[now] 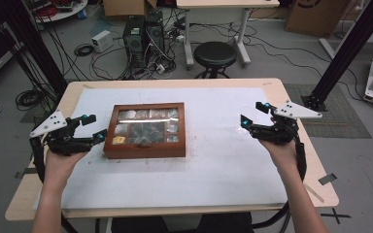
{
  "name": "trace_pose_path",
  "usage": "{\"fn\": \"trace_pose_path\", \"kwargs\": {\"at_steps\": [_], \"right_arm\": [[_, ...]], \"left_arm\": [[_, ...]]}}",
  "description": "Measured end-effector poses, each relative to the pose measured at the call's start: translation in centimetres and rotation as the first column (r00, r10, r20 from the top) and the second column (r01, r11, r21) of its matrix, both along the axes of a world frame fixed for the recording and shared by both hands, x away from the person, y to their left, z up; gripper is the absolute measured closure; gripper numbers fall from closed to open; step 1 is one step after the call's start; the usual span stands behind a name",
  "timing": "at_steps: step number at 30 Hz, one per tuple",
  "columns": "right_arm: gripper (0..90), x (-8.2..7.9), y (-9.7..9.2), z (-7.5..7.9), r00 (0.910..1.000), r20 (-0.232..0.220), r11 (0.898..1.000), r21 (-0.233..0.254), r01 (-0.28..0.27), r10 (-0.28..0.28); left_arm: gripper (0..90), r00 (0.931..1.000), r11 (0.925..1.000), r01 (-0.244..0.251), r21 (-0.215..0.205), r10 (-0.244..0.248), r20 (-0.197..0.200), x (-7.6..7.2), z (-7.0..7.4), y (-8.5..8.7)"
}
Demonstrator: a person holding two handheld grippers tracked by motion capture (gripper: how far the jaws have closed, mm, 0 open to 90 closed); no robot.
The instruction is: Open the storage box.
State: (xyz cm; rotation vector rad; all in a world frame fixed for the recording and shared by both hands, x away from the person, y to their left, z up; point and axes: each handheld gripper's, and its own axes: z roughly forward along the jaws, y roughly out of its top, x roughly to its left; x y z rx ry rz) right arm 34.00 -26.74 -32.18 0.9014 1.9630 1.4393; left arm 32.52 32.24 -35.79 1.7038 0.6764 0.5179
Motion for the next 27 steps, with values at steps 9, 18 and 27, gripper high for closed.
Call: {"fn": "trace_pose_path", "kwargs": {"at_steps": [9, 18, 27], "right_arm": [[26.3, -0.3, 0.1, 0.1, 0.9997, 0.02, 1.0, -0.015, 0.013, -0.013], [26.3, 0.0, 0.3, -0.1, 0.9998, 0.014, 1.0, -0.015, 0.017, -0.016], [26.3, -0.1, 0.2, 0.0, 0.9995, 0.023, 1.0, -0.015, 0.02, -0.019]], "left_arm": [[24.7, 0.9997, 0.9999, -0.008, 0.011, 0.008, 0.021, -1.4, -1.1, 1.2], [24.7, 0.9998, 0.9998, -0.013, 0.014, 0.013, -0.014, -2.0, -3.0, 2.1], [24.7, 0.9976, 0.9995, -0.019, 0.024, 0.021, -0.066, -2.0, -5.0, 2.7]]}}
